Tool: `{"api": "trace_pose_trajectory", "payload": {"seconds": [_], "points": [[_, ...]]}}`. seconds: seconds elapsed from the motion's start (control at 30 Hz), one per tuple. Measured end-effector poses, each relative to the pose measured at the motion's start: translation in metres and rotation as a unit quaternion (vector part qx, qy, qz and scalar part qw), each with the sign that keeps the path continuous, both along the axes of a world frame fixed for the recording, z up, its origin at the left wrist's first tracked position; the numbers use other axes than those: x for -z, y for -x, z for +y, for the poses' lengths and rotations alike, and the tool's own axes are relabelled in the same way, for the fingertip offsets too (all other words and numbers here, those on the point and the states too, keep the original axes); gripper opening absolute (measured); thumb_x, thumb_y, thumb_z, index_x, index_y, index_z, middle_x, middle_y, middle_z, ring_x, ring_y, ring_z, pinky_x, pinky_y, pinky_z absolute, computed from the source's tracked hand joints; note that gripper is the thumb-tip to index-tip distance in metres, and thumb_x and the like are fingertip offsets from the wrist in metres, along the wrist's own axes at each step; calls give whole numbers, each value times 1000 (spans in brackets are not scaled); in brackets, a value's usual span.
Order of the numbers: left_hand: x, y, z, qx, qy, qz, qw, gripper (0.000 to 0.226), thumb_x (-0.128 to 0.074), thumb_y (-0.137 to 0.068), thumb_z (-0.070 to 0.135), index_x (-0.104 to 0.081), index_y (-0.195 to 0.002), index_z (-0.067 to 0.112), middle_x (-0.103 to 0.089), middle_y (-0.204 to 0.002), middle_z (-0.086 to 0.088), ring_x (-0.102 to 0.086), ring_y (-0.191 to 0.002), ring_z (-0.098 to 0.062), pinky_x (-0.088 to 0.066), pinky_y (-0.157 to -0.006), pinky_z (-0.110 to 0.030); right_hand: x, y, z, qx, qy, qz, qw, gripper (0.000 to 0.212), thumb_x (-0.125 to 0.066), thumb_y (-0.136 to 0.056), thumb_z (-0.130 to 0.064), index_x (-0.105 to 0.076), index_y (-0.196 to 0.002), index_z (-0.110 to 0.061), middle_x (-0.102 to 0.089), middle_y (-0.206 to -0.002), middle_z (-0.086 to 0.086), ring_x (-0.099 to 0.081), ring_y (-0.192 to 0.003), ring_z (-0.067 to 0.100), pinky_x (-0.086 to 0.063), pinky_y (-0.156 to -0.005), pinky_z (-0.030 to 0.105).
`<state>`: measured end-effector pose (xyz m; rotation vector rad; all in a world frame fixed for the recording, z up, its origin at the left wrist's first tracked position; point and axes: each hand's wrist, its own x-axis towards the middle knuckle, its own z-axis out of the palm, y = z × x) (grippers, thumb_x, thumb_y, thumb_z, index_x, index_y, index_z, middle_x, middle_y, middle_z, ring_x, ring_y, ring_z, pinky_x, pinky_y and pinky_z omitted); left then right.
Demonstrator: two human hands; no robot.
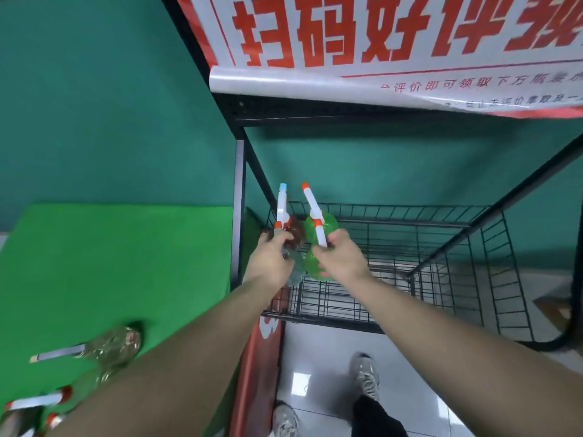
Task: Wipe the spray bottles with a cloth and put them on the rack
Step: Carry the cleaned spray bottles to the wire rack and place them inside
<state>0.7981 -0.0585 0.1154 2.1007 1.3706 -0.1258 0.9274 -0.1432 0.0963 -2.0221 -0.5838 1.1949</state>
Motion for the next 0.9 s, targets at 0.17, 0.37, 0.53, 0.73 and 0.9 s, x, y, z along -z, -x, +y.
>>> {"api": "trace_pose_trajectory", "payload": {"seconds": [0.17, 0.37, 0.53, 0.73, 0.9], "points": [[-7, 7, 1, 3, 12, -11, 1000, 45, -62, -94, 9, -60, -136, 26, -45, -140, -6, -59, -89, -24, -54, -86, -33, -10, -1, -2, -14, 13, -18, 1000, 49, -67, -93, -37, -40, -131, -18, -61, -87, -11, -73, -83, 26, -61, -77, 52], [-30, 25, -4, 45, 20, -5, 999, 40, -67, -94, 17, -61, -134, 23, -43, -141, -3, -60, -94, -21, -51, -90, -29, -39, 5, -17, -6, 40, -77, 996, 65, -71, -91, -34, -34, -142, -19, -49, -94, -6, -72, -88, 27, -62, -74, 51], [-56, 53, -12, 70, -11, -48, 996, 30, -67, -95, 23, -63, -125, 25, -54, -123, 0, -53, -62, -8, -37, -51, -16, -77, 33, -30, 15, 41, -148, 988, 60, -71, -90, -32, -38, -138, -18, -48, -111, 1, -70, -79, 23, -62, -69, 43], [-87, 143, -20, 31, -33, -92, 995, 17, -65, -94, 33, -67, -110, 27, -66, -87, 5, -63, -80, -23, -40, -67, -28, -112, 120, -32, -23, -20, -157, 987, 32, -63, -96, -31, -43, -118, -21, -61, -98, 1, -71, -74, 22, -63, -59, 40], [-83, 262, -10, -43, -51, -68, 995, 10, -63, -94, 33, -61, -102, 28, -59, -66, 3, -60, -75, -27, -34, -63, -33, -115, 217, -13, -94, -77, -143, 982, 25, -62, -93, -27, -49, -113, -19, -59, -95, 2, -72, -73, 27, -63, -62, 43]]}}
